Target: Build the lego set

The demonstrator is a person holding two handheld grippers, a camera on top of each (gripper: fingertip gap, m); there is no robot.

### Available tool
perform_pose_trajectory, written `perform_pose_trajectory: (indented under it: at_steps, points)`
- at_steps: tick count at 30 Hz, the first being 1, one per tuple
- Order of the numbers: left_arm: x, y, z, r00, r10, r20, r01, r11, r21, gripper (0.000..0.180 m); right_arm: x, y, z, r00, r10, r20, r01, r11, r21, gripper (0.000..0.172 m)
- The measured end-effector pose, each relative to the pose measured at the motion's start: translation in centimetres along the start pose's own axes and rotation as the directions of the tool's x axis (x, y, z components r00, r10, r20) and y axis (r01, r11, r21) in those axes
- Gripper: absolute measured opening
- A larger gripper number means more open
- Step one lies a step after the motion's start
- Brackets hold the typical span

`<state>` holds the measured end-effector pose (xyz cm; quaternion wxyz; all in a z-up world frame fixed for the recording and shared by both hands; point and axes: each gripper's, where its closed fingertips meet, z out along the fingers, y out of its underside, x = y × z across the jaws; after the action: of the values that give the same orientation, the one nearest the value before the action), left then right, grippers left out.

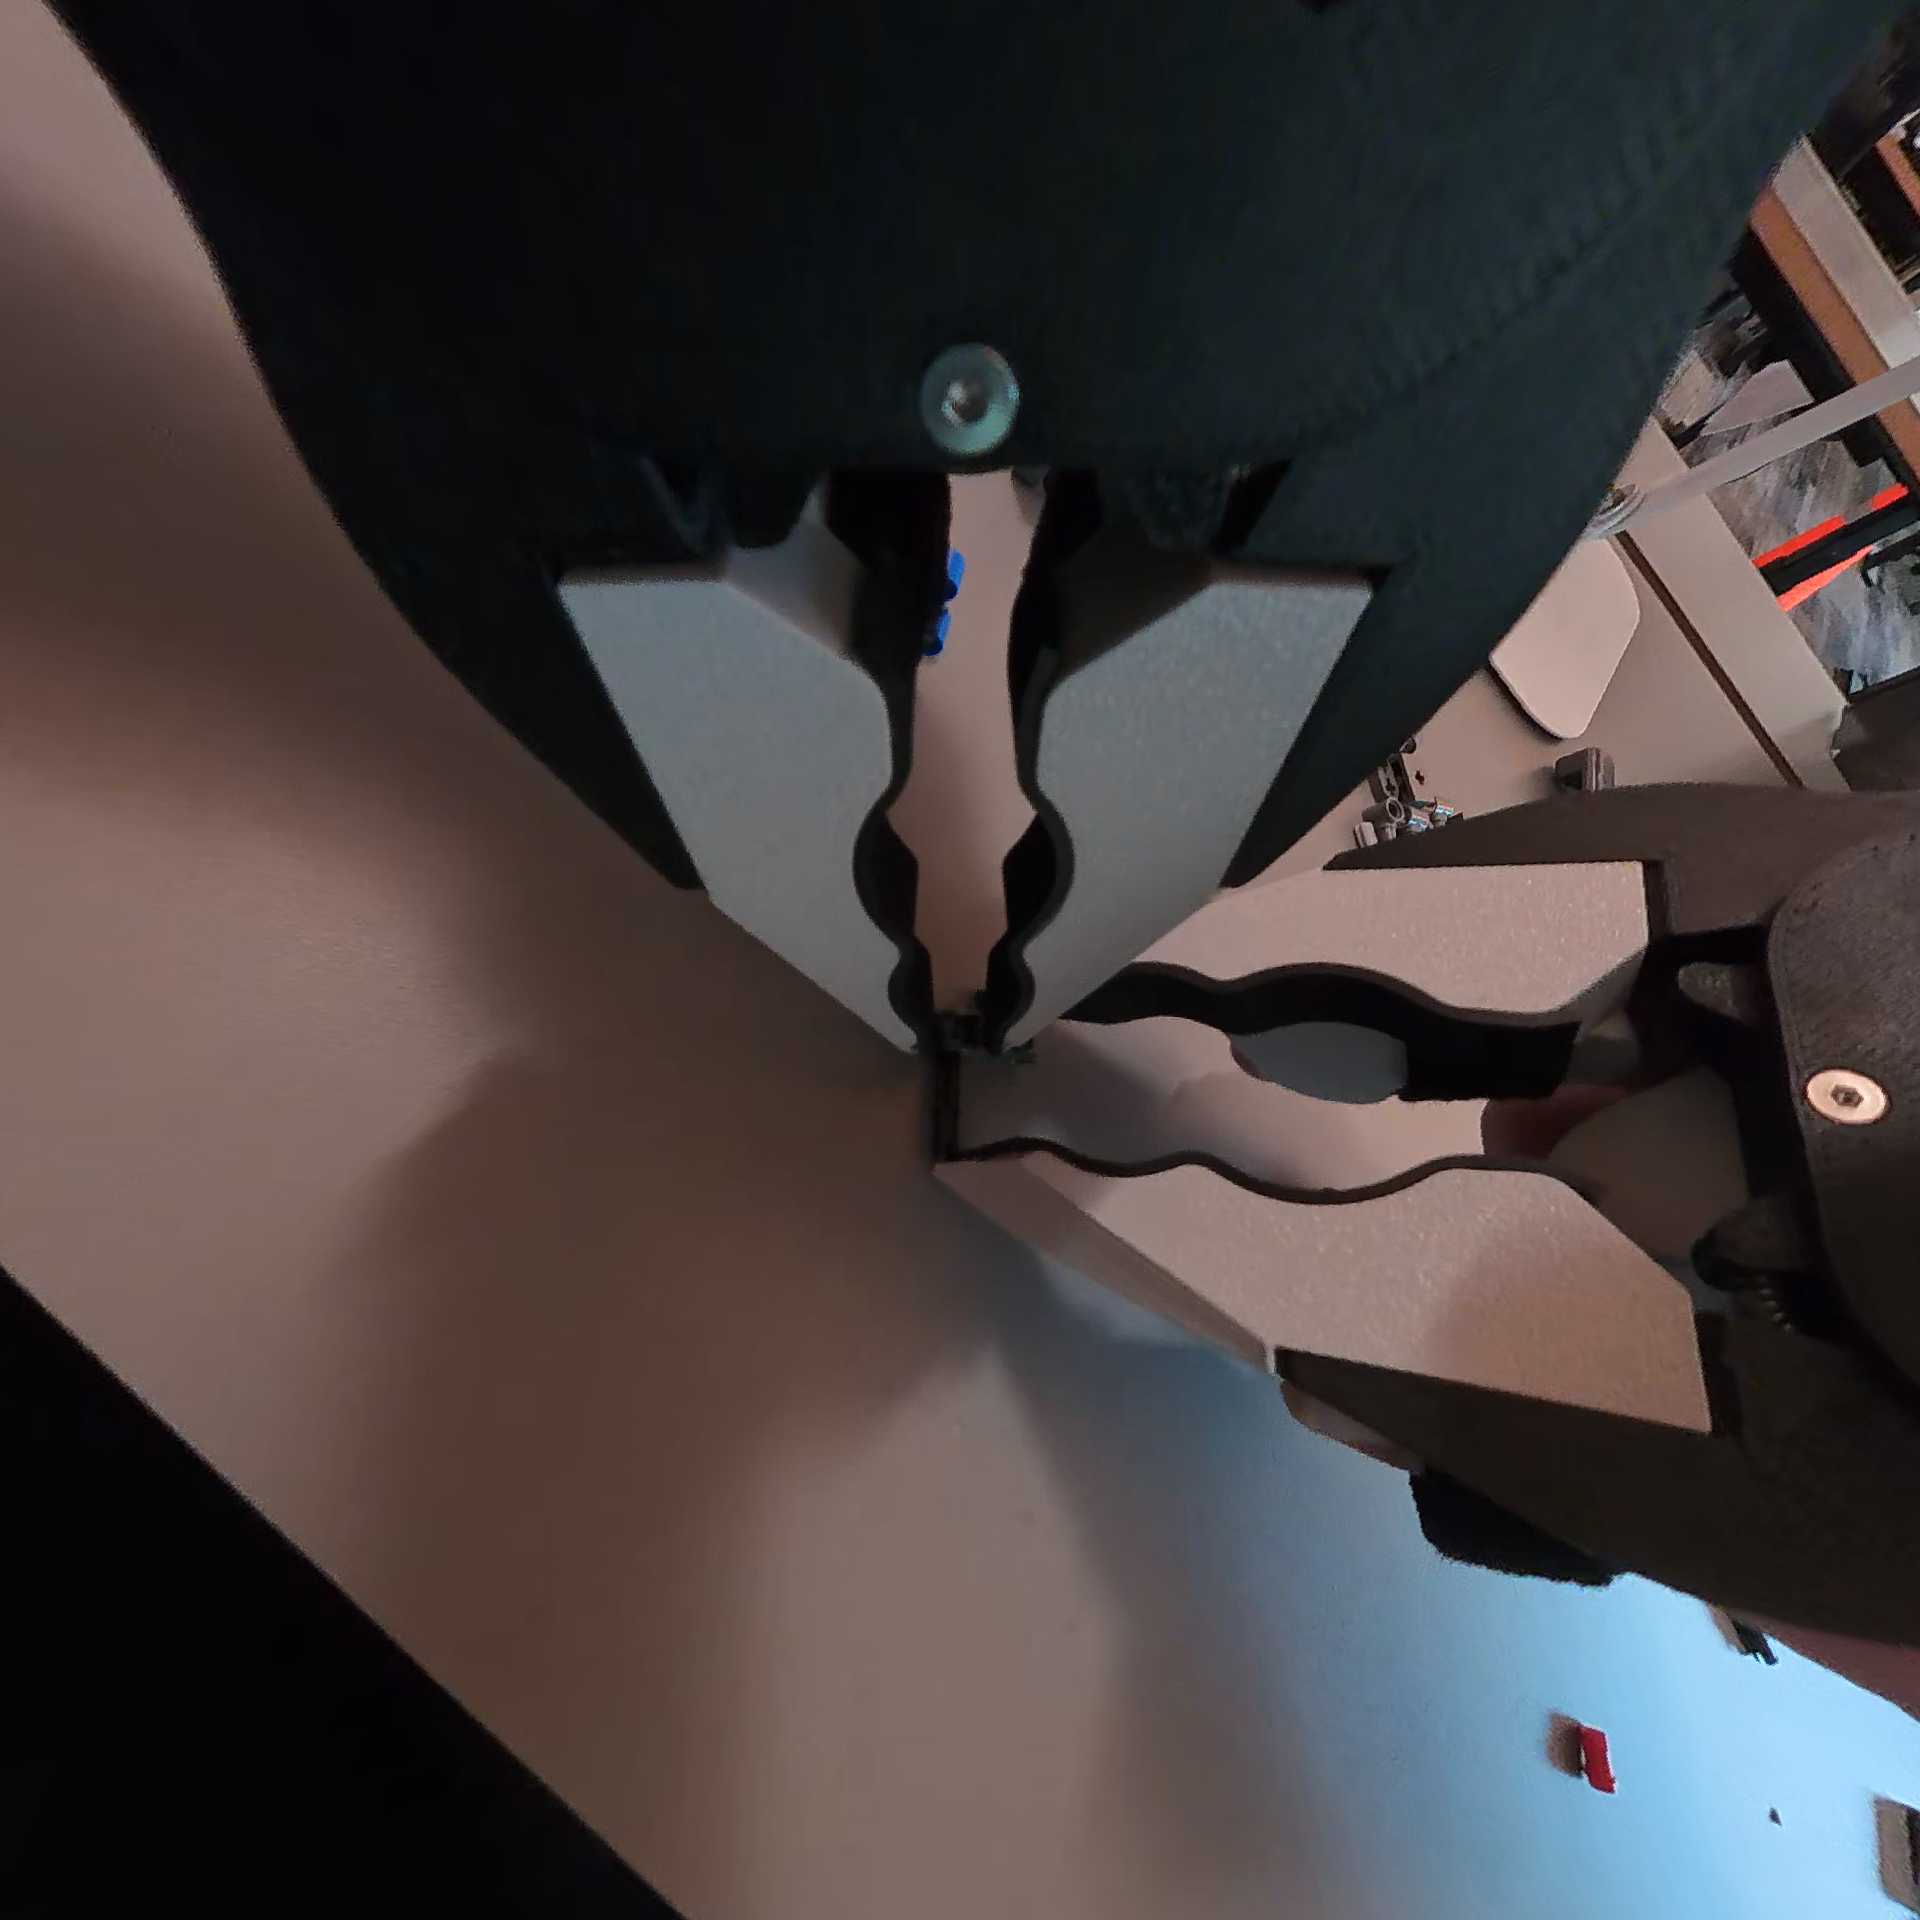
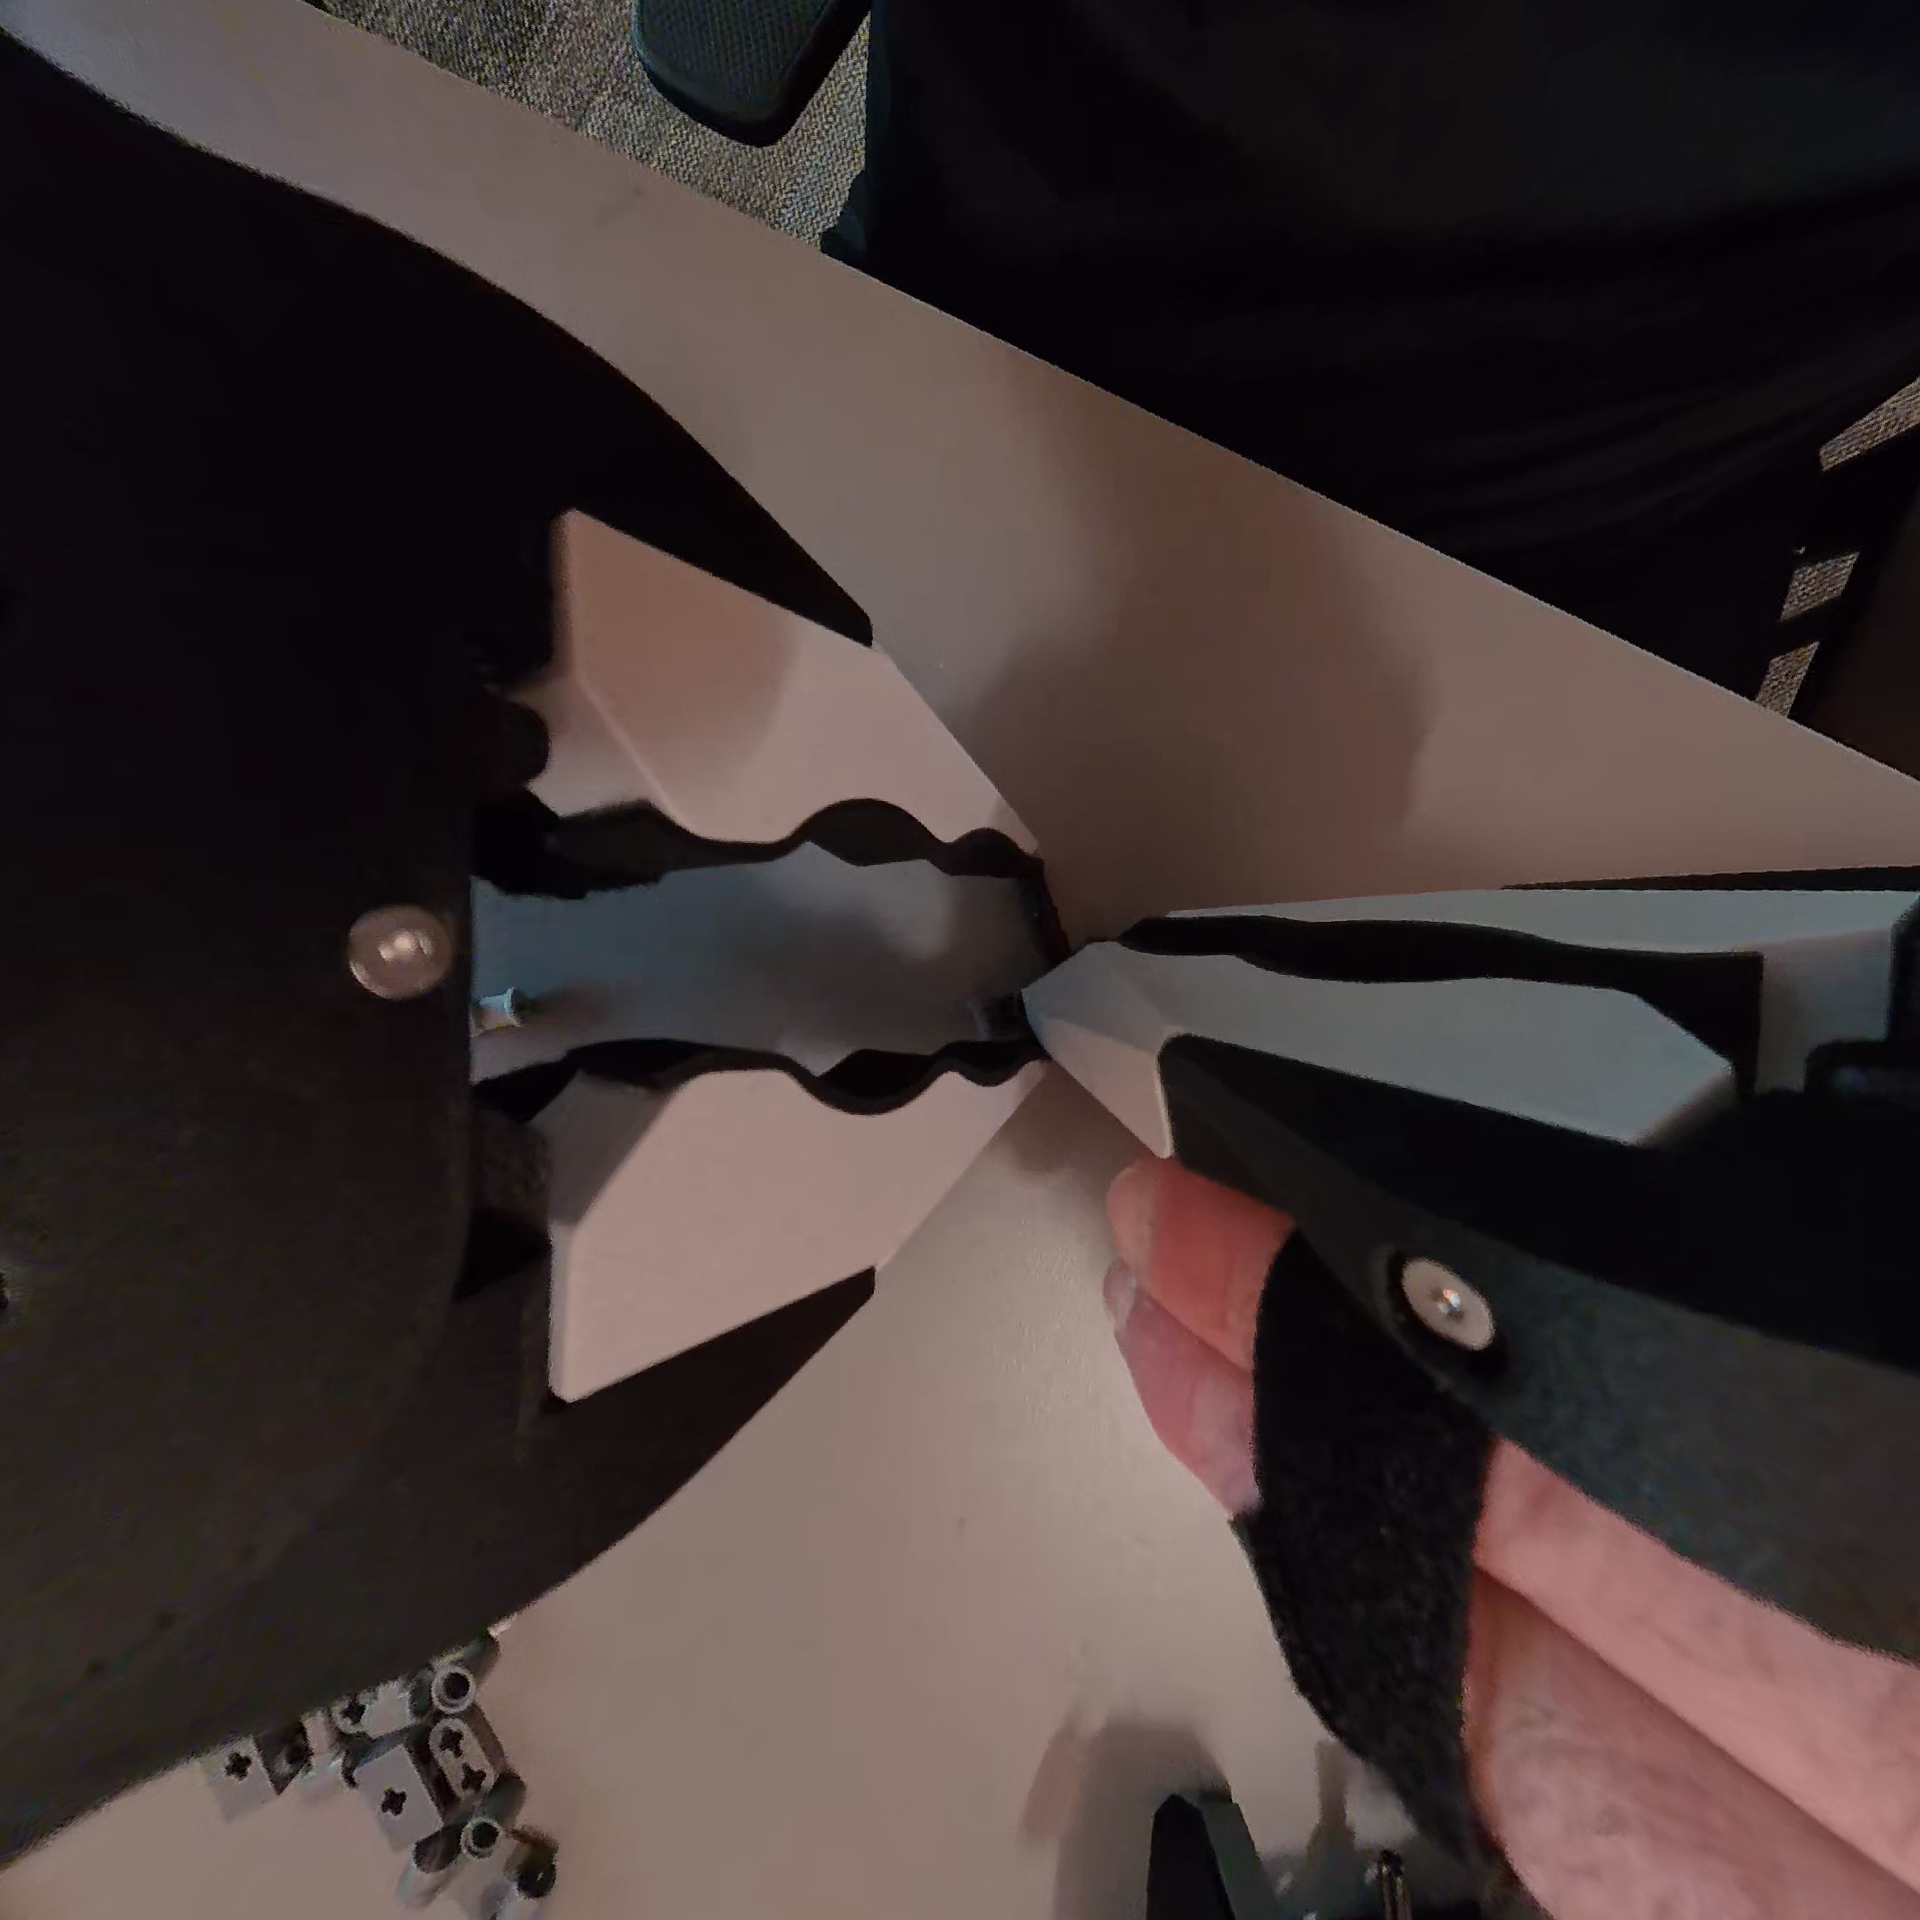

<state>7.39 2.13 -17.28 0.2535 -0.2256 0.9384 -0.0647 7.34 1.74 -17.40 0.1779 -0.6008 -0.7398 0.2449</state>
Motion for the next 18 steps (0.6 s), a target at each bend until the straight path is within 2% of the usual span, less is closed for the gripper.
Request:
perform_pose_trajectory:
  at_steps: [18]
  points:
    - [-0.02, 0.13, -0.01, 0.999, -0.047, 0.023, 0.047, 0.999, -0.007, 0.007, 0.16, -0.08, 0.03, 0.999, 0.052, -0.004, -0.052, 0.998, -0.039, 0.027]
